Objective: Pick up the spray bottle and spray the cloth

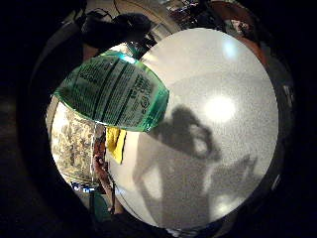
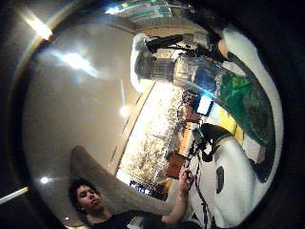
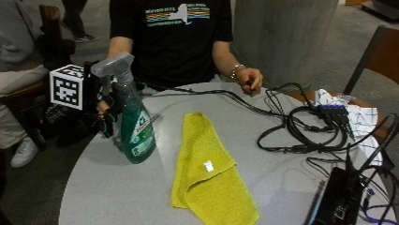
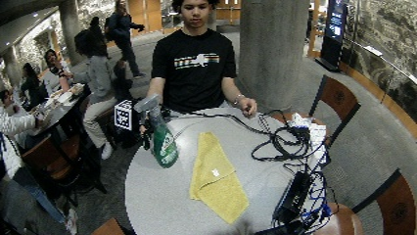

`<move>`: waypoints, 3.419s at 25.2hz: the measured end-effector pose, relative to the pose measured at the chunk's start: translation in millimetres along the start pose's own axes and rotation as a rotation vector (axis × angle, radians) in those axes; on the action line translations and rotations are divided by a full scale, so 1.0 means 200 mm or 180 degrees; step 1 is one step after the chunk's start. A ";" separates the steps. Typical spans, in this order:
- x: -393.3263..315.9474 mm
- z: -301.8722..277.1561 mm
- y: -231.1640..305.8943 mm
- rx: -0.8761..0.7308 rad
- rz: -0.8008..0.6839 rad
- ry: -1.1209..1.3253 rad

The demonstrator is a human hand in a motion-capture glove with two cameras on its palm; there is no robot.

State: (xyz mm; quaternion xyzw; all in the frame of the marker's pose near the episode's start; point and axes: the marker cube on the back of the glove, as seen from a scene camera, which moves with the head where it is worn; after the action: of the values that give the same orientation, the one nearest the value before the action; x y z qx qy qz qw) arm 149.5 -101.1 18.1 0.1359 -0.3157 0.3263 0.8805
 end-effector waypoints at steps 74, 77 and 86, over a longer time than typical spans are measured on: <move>-0.15 0.45 -0.13 -0.1497 0.0732 -0.0707; -0.19 0.47 -0.07 -0.1761 0.1000 -0.0748; -0.25 0.50 -0.01 -0.1882 0.1674 -0.0636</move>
State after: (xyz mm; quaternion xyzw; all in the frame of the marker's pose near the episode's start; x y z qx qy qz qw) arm 74.4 -172.0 62.1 -0.1774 -0.5039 0.4207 0.7333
